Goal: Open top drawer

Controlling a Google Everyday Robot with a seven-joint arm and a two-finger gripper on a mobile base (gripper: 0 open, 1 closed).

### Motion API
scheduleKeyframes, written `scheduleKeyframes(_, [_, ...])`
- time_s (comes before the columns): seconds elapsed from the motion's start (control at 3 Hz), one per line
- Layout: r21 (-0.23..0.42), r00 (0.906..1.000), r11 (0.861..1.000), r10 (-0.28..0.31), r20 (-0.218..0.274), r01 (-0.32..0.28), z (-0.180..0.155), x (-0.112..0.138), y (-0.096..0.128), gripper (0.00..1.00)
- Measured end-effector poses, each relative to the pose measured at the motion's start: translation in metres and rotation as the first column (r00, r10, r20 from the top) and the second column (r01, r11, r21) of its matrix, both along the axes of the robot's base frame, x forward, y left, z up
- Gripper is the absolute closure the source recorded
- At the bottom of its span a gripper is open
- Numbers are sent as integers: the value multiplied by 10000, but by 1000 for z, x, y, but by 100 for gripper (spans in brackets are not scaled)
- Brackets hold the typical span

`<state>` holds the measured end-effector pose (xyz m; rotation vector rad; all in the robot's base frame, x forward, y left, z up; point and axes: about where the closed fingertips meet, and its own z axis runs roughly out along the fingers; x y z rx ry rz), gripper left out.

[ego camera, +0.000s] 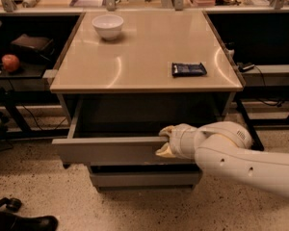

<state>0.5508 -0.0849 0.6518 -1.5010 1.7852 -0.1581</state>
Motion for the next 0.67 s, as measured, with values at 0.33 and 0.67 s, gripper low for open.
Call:
scheduleKeyframes(0.33, [0,10000,10000,0,0,0,2,-2,4,100])
scheduleKeyframes(0.67, [-64,9998,9999,110,192,-109,7,-8,4,100])
